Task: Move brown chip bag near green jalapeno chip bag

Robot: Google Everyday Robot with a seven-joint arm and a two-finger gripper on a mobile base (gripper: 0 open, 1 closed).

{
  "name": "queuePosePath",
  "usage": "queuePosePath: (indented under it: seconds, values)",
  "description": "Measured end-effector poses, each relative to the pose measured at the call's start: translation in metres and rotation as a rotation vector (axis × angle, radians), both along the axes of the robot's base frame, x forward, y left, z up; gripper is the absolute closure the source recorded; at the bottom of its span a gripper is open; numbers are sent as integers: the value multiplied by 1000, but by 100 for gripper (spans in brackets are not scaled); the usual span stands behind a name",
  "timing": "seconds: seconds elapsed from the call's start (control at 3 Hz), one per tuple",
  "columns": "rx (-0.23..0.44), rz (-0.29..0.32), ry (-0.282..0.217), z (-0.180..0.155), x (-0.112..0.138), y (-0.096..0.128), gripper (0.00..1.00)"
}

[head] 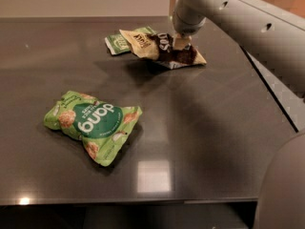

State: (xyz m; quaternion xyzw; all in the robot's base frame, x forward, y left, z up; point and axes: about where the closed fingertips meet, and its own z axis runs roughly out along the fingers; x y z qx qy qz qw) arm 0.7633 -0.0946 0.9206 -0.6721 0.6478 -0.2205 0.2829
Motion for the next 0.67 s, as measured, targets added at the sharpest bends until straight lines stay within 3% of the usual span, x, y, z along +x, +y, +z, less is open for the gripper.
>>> queuePosePath:
  seconds: [0.33, 0.67]
  values:
    - [-1, 1, 2, -2, 0, 0, 0]
    - [-1, 1, 2, -2, 0, 0, 0]
